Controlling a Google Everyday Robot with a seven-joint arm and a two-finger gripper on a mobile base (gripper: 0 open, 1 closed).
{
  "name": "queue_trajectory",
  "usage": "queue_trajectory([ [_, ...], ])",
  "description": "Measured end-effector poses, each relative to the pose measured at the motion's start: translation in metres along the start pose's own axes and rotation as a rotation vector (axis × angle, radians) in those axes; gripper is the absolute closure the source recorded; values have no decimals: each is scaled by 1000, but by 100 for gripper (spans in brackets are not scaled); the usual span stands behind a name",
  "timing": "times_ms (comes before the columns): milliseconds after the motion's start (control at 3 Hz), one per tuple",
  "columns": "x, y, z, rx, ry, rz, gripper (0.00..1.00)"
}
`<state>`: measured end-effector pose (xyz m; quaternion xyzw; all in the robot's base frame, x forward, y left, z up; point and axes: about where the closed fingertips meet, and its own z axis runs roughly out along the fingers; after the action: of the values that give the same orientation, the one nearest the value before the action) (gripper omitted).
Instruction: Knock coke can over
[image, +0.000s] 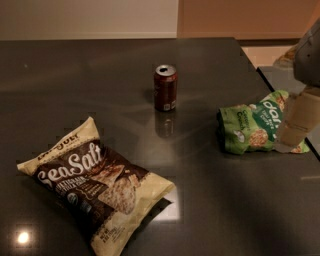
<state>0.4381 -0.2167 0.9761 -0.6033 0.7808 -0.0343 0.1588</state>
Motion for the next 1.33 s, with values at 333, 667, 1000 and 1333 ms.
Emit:
queue_trajectory([
  [333,0,0,0,0,0,0,0],
  [667,-9,-20,9,2,-60,-19,0],
  [1000,-24,-48,27,-20,-153,-32,0],
  [1333,-48,-68,45,-53,-247,-47,0],
])
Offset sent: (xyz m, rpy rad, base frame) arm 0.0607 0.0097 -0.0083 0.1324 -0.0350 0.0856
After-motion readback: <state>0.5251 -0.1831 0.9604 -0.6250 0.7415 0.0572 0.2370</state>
